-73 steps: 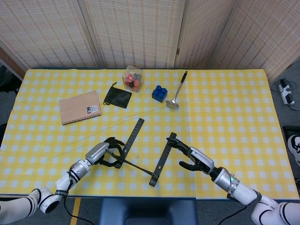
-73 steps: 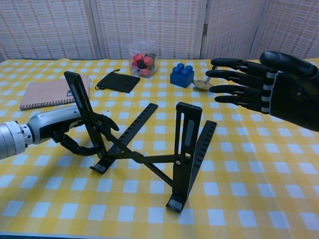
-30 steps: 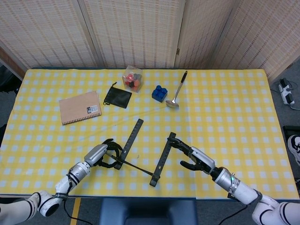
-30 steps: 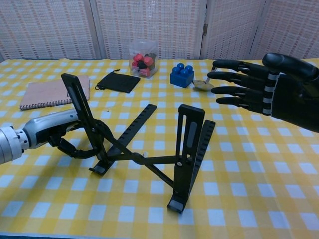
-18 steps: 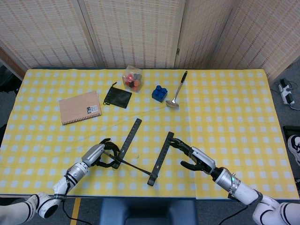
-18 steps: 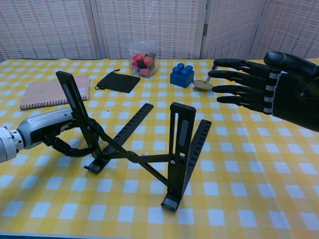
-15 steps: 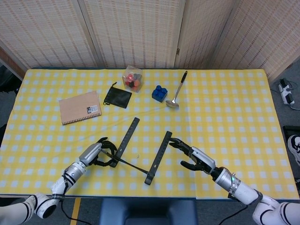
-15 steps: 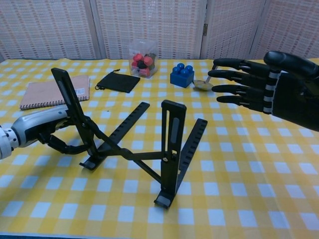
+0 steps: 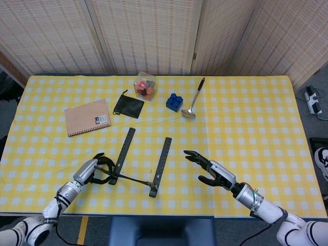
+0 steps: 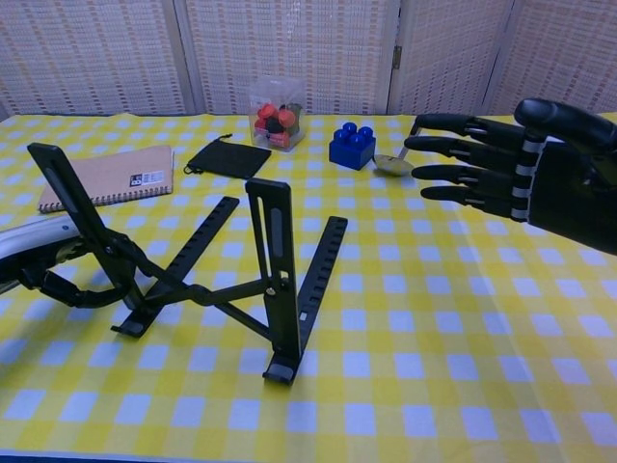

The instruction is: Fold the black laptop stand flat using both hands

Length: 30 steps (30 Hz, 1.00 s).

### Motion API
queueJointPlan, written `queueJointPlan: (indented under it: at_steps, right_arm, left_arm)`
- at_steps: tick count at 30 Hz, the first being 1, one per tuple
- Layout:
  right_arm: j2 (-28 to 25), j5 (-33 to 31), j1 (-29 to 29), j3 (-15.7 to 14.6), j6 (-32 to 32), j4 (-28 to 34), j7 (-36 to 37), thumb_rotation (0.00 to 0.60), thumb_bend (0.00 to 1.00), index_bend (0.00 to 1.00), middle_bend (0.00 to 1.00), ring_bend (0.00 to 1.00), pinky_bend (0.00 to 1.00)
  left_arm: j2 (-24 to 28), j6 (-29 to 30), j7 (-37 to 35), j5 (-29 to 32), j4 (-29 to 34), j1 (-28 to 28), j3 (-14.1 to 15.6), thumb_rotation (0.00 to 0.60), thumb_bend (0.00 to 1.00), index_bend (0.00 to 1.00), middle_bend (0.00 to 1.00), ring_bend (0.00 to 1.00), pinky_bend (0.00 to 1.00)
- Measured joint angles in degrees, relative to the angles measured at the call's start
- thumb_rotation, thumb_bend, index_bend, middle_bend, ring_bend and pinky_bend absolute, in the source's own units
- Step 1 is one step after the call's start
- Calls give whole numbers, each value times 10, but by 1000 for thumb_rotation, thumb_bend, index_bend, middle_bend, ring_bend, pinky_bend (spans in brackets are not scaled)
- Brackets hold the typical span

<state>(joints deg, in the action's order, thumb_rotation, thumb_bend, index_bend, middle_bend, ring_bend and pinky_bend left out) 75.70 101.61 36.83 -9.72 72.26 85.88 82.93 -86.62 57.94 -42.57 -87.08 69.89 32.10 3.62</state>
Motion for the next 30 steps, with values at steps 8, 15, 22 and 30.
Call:
queueJointPlan:
  at_steps: [8,15,22,30]
  right_arm:
    - [-2,0,-2,0,3,4,-4,270,342,0,21,49,0]
    - [-1,-1,-3,-1,3,2,-2,271,341,0,21,48,0]
    - [0,0,-3,-1,4,0,-2,272,341,0,21,50,0]
    - [1,-1,-4,-2,3,0,-2,271,341,0,21,50,0]
  left_arm:
    - [-7,-4,-12,-8,-7,4,-4,600,592,572,379,195,42]
    - [-6,-8,-13,-8,-8,4,-5,600,592,562,373,192,42]
    - [-6,-7,-14,-9,-8,2,-5,600,592,530,357,178,42]
    - [-5,-8,-15,-14,-7,2,-3,600,592,555,357,185,43]
